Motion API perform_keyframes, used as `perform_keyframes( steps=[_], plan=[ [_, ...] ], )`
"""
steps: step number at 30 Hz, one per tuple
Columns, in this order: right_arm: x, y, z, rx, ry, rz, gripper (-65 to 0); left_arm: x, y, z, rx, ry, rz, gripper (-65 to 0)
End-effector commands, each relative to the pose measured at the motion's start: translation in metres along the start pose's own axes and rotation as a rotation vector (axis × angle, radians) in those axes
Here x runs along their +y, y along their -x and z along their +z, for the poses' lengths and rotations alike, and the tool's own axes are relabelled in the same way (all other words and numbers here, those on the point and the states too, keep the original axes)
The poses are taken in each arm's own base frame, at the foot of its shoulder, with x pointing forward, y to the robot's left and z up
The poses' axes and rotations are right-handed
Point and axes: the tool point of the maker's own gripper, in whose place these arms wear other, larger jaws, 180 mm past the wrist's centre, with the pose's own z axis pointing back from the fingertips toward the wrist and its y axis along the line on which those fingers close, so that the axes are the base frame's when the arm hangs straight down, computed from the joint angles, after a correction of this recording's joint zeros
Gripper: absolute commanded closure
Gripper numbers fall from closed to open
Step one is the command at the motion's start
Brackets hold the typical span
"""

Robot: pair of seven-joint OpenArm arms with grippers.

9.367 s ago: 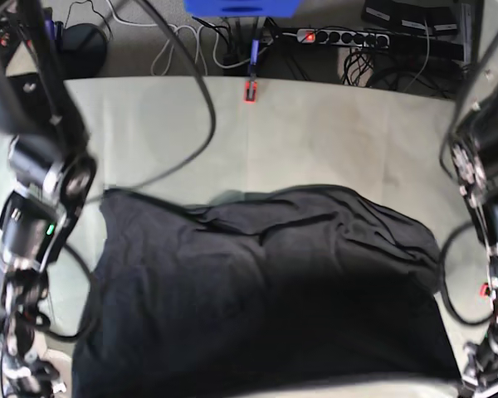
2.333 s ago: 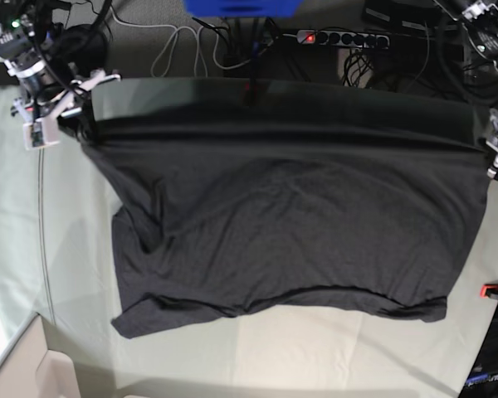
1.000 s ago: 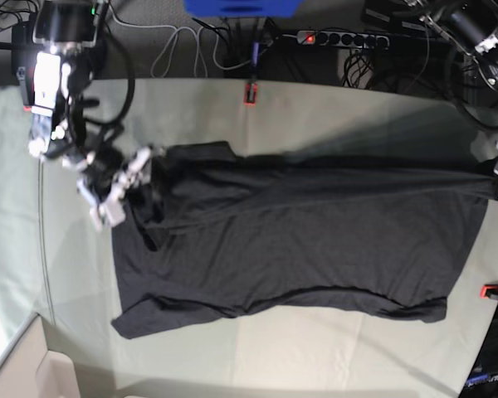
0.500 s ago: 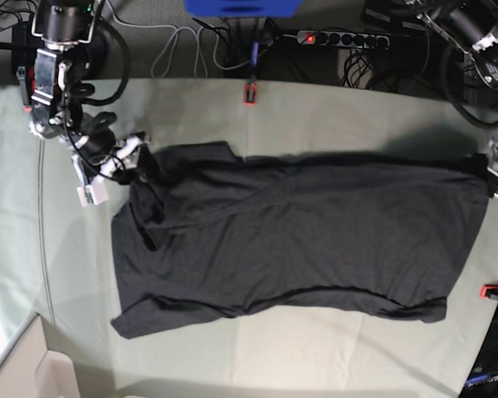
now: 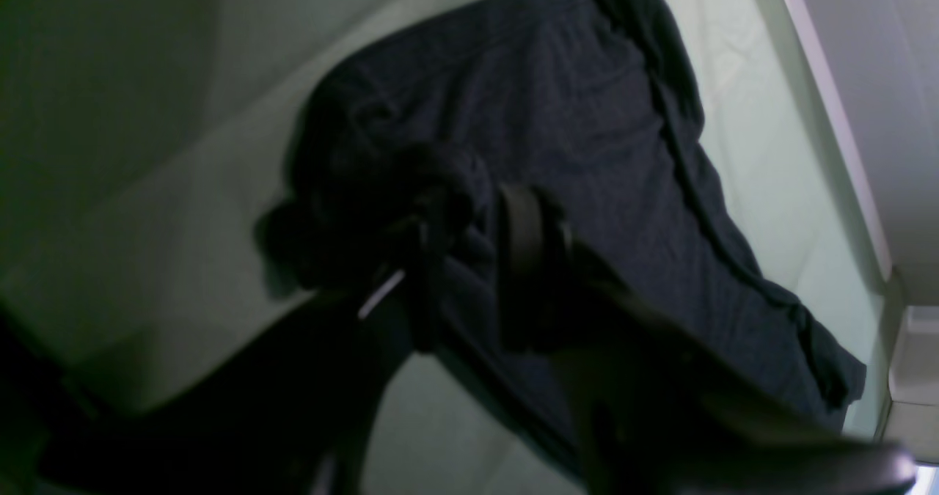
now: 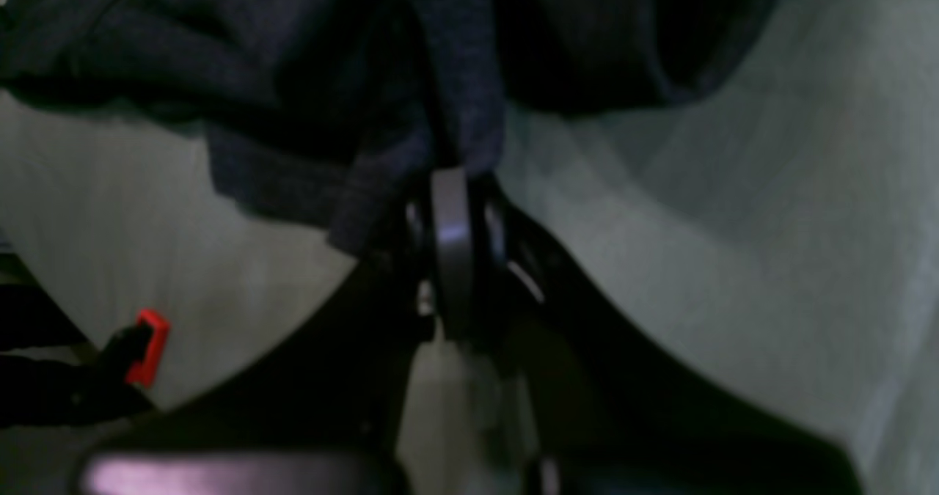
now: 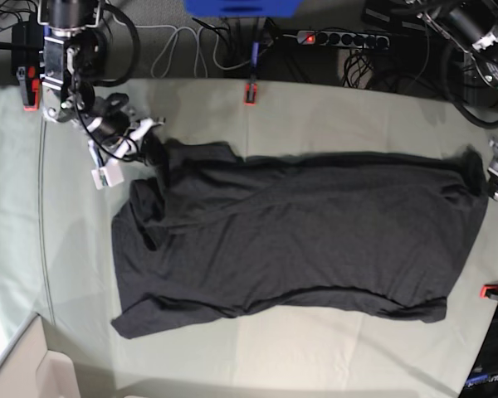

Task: Layout the t-shirt on the table in an organized manner, then fold the t-shirt properly
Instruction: 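Hold the shirt edge with both grippers and pull it taut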

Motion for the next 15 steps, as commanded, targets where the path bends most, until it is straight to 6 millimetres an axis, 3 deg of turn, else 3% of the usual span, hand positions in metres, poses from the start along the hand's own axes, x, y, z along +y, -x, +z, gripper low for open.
perform_keyframes(
  steps=[1,3,6,10,15],
  plan=[
    [-0.005,0.015,0.005,0.074,0.018,0.03,0.0,-0.009,-0.017,0.003,-0.043,0.025,-0.021,-13.0],
    [-0.008,0.012,0.015,0.057,0.037,0.043,0.0,-0.005,-0.015,0.005,-0.035,0.016,-0.025,-13.1],
    [-0.018,-0.011,0.041,-0.026,0.099,0.077,0.0,0.002,-0.01,0.008,-0.024,0.001,-0.03,-17.0],
    [-0.012,-0.034,0.068,-0.094,0.136,0.15,0.0,0.019,-0.002,0.012,-0.007,-0.038,-0.023,-32.0],
    [0.001,-0.029,0.083,-0.094,0.136,0.181,0.0,0.045,0.017,0.01,0.048,-0.087,0.014,-49.6]
  ],
)
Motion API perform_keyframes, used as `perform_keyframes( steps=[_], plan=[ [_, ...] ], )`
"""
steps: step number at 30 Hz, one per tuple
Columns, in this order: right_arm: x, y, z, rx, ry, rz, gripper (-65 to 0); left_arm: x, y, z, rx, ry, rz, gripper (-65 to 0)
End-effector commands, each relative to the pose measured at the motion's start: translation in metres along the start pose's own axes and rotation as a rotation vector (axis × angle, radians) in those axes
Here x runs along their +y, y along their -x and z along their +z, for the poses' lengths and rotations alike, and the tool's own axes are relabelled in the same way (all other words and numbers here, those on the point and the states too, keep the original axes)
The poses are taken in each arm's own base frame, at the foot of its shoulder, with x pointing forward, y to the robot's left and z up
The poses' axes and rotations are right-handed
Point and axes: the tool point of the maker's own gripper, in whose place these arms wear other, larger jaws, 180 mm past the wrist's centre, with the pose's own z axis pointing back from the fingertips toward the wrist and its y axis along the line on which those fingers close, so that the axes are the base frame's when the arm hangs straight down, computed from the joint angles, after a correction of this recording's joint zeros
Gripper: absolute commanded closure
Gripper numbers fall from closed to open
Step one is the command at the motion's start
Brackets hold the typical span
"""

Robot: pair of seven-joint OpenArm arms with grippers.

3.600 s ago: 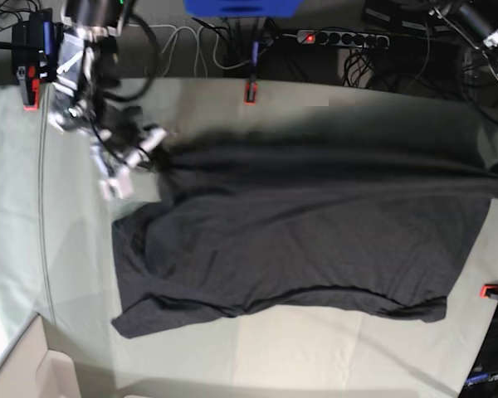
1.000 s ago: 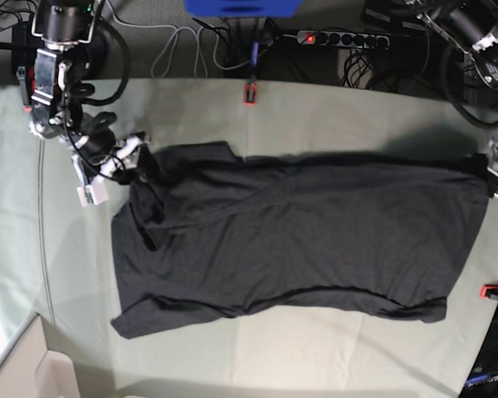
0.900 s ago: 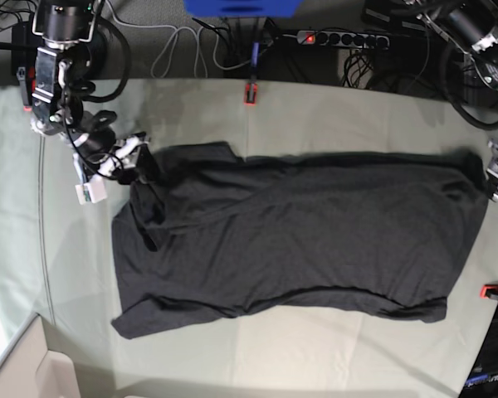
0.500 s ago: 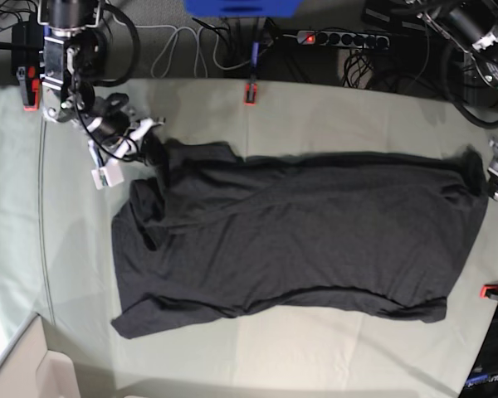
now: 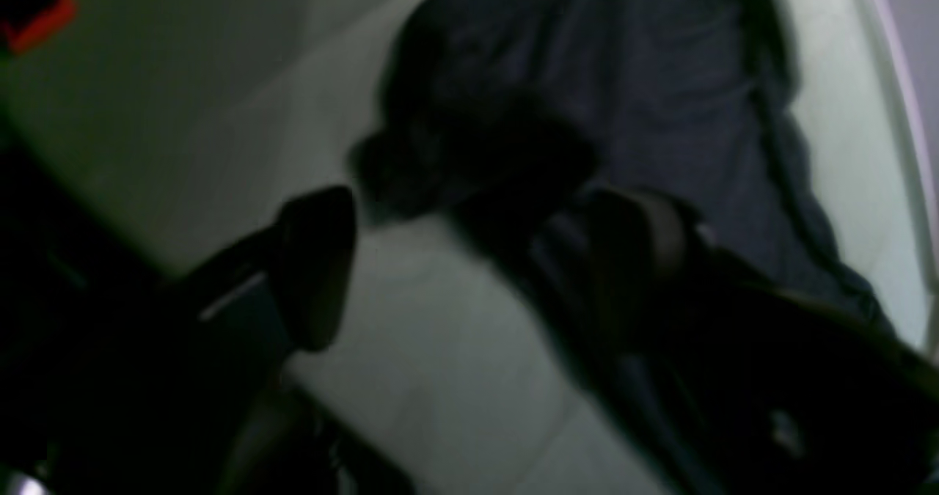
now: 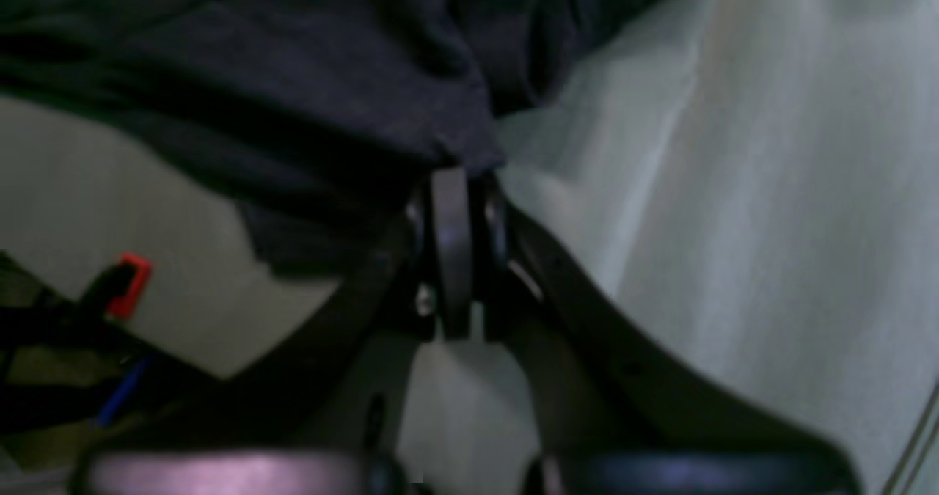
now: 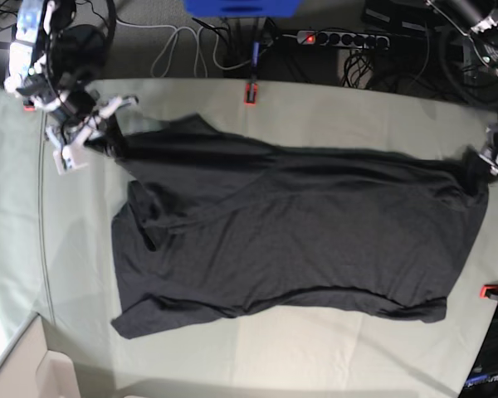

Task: Layout the t-shirt on the table in an organized manner, then fold the t-shirt properly
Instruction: 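Hold the shirt edge with both grippers and pull it taut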

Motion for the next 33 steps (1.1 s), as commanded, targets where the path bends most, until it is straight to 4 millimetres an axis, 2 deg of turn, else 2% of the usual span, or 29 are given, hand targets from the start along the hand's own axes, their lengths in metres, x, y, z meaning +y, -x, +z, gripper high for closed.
perform_keyframes(
  steps=[1,2,7,14,18,20,26,29,33],
  plan=[
    [0.005,-0.008,0.002,-0.038,-0.012,-0.001,0.0,0.001,-0.01,0.0,-0.017,0.007,-0.002,-50.6],
    [0.006,-0.008,0.002,-0.039,-0.014,-0.006,0.0,0.007,-0.004,-0.003,0.003,-0.003,0.013,-50.8],
    [0.009,-0.001,0.003,-0.026,-0.016,-0.016,0.0,0.027,0.0,-0.015,0.007,-0.041,0.036,-50.8],
    [0.011,0.004,0.004,-0.015,-0.019,-0.022,0.0,0.019,-0.001,-0.031,-0.037,-0.052,-0.077,-50.1],
    [0.011,0.005,0.005,-0.014,-0.019,-0.023,0.0,0.013,-0.005,-0.038,-0.088,-0.08,-0.185,-42.2],
    [0.01,0.006,0.005,-0.011,-0.018,-0.021,0.0,0.008,-0.002,-0.041,-0.093,-0.073,-0.215,-40.3],
    [0.01,0.007,0.006,-0.004,-0.017,-0.019,0.0,0.013,0.014,-0.058,-0.045,-0.085,-0.185,-33.2],
    [0.009,0.008,0.006,-0.003,-0.016,-0.018,0.0,0.019,0.022,-0.064,-0.02,-0.096,-0.159,-32.5],
    [0.009,0.008,0.006,-0.002,-0.015,-0.019,0.0,0.019,0.02,-0.063,-0.037,-0.095,-0.157,-32.5]
  ],
)
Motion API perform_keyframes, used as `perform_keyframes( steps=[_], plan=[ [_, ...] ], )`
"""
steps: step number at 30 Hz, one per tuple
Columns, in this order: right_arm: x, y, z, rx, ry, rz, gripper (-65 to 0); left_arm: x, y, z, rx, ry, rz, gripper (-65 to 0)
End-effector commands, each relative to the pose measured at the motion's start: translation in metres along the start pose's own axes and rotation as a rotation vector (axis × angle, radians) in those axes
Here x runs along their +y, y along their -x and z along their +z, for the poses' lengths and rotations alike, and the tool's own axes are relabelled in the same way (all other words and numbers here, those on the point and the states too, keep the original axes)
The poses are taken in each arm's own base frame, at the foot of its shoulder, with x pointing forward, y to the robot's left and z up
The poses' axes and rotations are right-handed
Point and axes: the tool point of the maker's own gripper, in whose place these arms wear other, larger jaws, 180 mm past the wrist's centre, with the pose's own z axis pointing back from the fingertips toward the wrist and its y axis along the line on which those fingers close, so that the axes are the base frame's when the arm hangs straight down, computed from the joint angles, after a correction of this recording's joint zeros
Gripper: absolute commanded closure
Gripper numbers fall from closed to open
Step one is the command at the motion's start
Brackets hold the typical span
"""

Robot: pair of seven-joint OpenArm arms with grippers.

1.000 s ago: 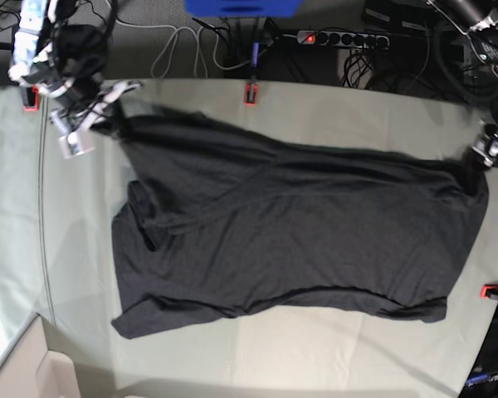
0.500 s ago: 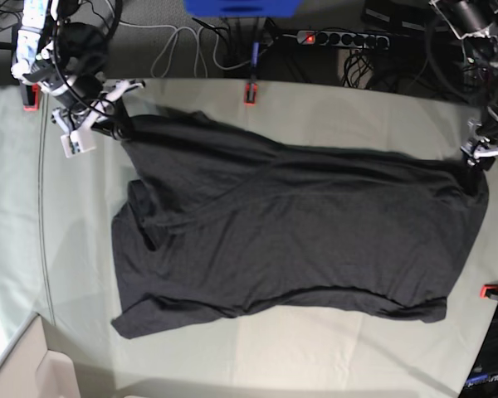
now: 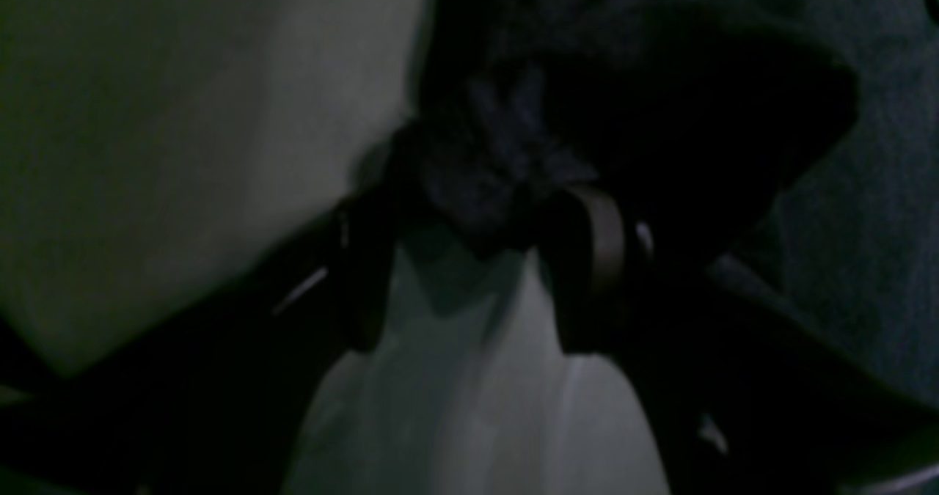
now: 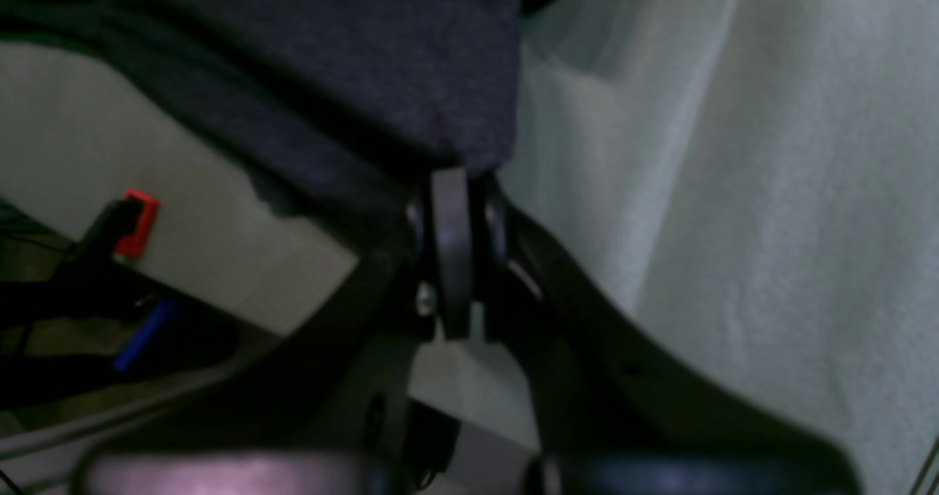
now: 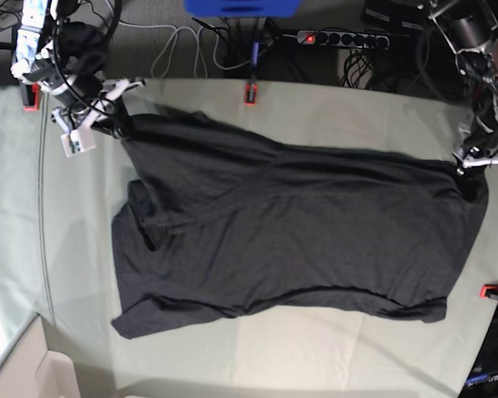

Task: Layout the t-shirt on the table in an organized manner, then fold the t-shirt properly
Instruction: 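Hold the shirt edge with both grippers and pull it taut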

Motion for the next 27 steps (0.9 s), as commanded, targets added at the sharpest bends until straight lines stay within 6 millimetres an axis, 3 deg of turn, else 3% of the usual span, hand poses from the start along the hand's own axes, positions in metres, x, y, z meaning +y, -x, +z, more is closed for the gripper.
perform_keyframes(
  steps=[1,12,17,22,27],
  plan=[
    [-0.001,-0.0105,0.003,-0.039,-0.004,0.01,0.0,0.0014,-0.0079,0.001,-0.01,-0.003,-0.012,-32.5],
    [-0.0013,-0.0105,0.0026,-0.038,-0.004,0.011,0.0,0.0025,-0.0079,0.0017,-0.011,-0.004,-0.011,-31.8],
    [-0.0013,-0.01,0.0025,-0.037,-0.004,0.01,0.0,0.0007,-0.0145,0.0012,-0.042,-0.001,-0.009,-17.1],
    [-0.0013,-0.01,0.0025,-0.037,-0.004,0.01,0.0,0.0024,-0.0165,0.002,-0.059,-0.004,-0.011,-11.1],
    [-0.0013,-0.01,0.0025,-0.037,-0.004,0.01,0.0,0.0032,-0.0148,0.0021,-0.051,-0.007,-0.014,-15.2]
  ],
)
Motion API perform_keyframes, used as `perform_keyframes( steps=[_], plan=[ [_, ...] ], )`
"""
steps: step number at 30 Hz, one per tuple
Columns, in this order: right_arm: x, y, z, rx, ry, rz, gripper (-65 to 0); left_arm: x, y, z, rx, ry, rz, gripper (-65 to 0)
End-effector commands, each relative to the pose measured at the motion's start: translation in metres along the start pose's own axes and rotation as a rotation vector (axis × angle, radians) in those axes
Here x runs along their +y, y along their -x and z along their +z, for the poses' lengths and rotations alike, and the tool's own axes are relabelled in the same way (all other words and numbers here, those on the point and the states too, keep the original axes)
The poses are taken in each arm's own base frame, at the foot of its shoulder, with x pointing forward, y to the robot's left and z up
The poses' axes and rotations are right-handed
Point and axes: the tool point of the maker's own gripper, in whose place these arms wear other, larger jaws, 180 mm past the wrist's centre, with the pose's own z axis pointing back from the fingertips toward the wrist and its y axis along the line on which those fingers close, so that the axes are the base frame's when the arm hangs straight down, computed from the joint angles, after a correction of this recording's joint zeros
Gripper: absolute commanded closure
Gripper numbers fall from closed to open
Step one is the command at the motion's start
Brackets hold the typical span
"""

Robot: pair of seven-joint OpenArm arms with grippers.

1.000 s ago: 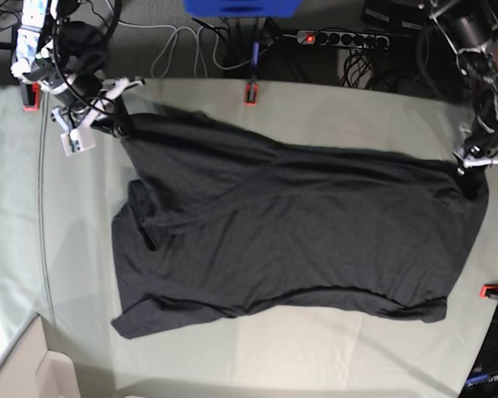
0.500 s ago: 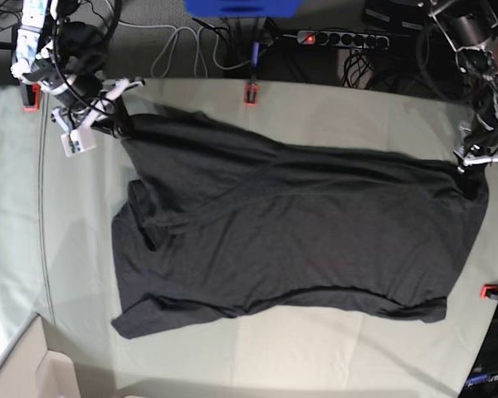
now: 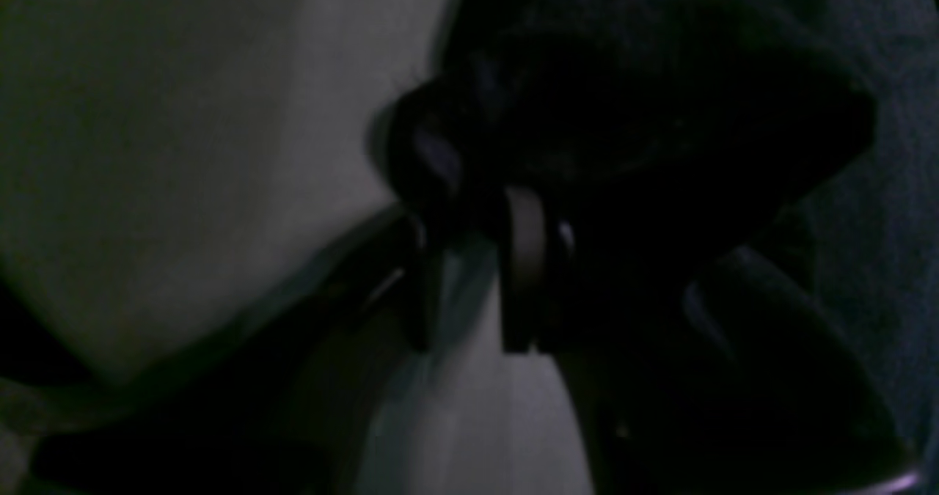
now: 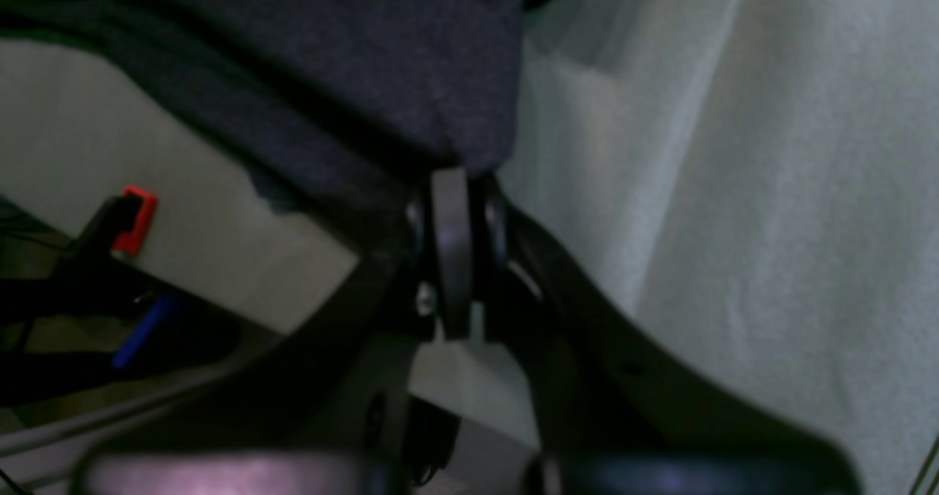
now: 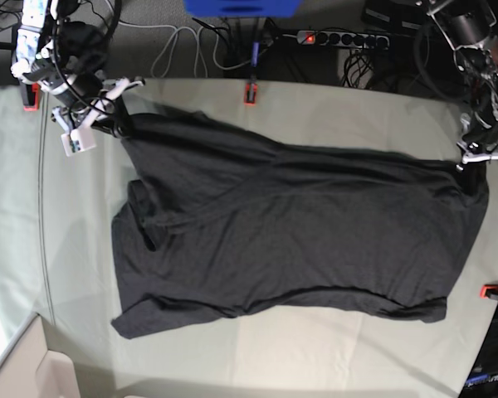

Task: Layout the t-shirt on the table in an organized manner, then fold the t-shirt properly
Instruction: 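Hold the shirt edge with both grippers and pull it taut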

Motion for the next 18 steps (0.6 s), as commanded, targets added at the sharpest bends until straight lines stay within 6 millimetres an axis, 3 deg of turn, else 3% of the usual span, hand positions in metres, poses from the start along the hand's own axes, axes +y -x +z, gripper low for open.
perform_keyframes(
  steps=[1,6,16,18],
  plan=[
    [-0.001,-0.011,0.003,-0.04,-0.004,0.01,0.0,0.001,-0.016,0.002,-0.04,0.0,-0.016,-17.8],
    [-0.001,-0.011,0.003,-0.04,-0.004,0.01,0.0,0.002,-0.016,0.002,-0.04,-0.005,-0.018,-26.4],
    [0.0,-0.004,0.005,-0.026,-0.005,0.003,0.0,0.005,-0.033,0.002,-0.07,-0.009,-0.03,-24.0],
    [0.0,-0.003,0.005,-0.025,-0.005,0.002,0.0,0.005,-0.034,0.002,-0.07,-0.008,-0.033,-20.4]
  ],
)
